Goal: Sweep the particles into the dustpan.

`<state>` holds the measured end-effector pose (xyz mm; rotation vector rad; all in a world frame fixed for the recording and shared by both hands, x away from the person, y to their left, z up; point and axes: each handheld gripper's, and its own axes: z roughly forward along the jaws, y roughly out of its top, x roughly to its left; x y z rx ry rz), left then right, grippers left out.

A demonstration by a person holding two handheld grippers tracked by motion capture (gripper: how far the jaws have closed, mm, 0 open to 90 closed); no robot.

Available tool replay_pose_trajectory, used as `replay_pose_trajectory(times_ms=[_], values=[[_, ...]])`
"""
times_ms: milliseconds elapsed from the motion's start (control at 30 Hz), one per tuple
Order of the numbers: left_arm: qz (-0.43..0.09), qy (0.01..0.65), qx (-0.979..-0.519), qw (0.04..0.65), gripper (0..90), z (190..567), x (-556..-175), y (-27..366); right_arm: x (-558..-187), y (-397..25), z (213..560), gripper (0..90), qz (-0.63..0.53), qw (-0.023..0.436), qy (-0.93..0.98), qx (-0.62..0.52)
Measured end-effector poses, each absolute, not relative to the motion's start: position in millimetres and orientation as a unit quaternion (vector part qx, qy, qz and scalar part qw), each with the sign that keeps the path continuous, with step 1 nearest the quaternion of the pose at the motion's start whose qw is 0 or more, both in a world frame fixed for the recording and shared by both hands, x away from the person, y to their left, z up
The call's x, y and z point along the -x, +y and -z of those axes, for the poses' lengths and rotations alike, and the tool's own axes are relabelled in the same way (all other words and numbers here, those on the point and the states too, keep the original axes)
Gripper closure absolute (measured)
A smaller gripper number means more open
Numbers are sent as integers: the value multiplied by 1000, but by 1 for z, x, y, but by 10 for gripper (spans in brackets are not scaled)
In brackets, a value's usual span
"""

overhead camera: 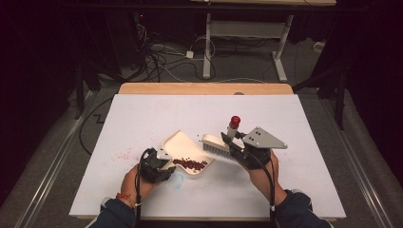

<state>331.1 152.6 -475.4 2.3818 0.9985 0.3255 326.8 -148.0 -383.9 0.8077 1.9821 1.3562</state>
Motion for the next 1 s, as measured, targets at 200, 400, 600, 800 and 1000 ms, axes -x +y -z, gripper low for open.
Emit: replay_pose_trajectory(times_ms=[200,400,600,800,1000], values=[[-117,372,-880,271,637,475,-329,156,-337,-157,380,706,-517,301,737,-313],[-114,376,-878,273,637,475,-330,157,-345,-163,380,706,-518,302,735,-318],[-112,378,-876,278,637,475,-329,160,-356,-171,382,706,-514,306,730,-330],[-109,380,-876,278,637,476,-331,160,-372,-176,381,706,-501,309,738,-330],[-106,384,-874,278,637,478,-331,160,-405,-171,385,706,-491,319,734,-344]])
